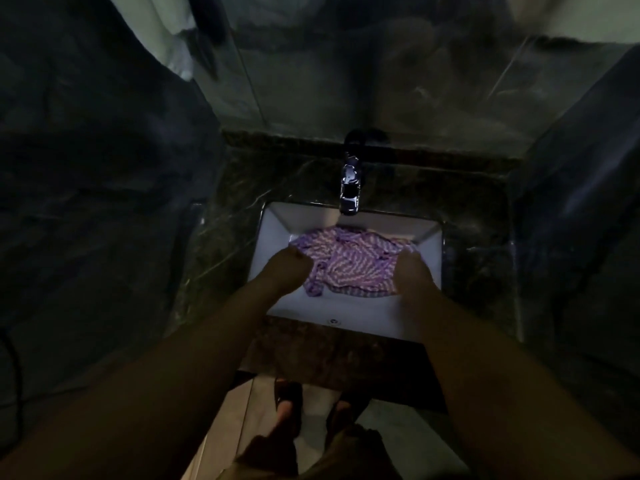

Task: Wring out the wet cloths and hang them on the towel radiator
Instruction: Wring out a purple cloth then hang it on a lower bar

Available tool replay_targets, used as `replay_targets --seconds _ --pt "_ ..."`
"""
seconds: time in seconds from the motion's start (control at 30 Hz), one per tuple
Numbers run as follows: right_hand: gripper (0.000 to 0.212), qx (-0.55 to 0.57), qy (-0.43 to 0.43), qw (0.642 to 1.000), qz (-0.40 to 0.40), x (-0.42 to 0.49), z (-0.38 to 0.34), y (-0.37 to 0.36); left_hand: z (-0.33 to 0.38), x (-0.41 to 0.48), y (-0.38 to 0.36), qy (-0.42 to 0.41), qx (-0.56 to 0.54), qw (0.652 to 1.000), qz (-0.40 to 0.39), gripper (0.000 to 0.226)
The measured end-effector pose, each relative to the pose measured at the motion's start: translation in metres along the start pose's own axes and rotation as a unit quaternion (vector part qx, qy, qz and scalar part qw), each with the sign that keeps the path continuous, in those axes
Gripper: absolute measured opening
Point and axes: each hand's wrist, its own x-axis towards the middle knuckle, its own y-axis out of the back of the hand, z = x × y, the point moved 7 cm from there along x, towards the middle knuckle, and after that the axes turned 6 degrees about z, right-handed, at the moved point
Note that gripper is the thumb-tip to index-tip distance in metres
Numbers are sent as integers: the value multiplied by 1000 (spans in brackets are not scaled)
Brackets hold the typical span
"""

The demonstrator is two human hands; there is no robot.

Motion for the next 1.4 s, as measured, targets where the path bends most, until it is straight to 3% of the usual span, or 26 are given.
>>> replay_targets --seconds 0.1,0.13,0.27,0.47,0.57,0.67,0.77,0.87,1.07,1.3,1.4 --pt "32 80 -103 991 43 4 19 11 -9 6 -4 12 -7 1000 -13 24" --pt "30 99 -110 989 21 -1 22 11 -10 6 -4 12 2 1000 -23 19" --pt "31 80 -52 995 -34 -16 19 22 -2 10 7 -10 -4 999 -31 21" --pt "15 122 55 990 38 -32 -7 100 18 8 16 -25 -54 997 -55 16" --pt "14 165 86 983 10 -45 -19 135 32 -2 21 -43 -68 994 -80 12" --pt "4 207 124 970 21 -62 -36 181 49 -13 28 -99 -66 988 -96 17" --pt "20 239 182 951 69 -86 -60 239 71 -29 39 -191 -47 975 -99 18" --pt "7 292 227 924 99 -117 -83 297 93 -49 49 -262 -57 959 -92 23" --pt "10 335 222 906 130 -168 -98 375 137 -91 69 -363 -100 923 -77 19" --pt "18 315 133 920 190 -186 -57 407 159 -113 117 -356 -157 921 -9 23" --pt "21 290 109 934 178 -189 -46 405 171 -122 142 -377 -182 908 38 27"
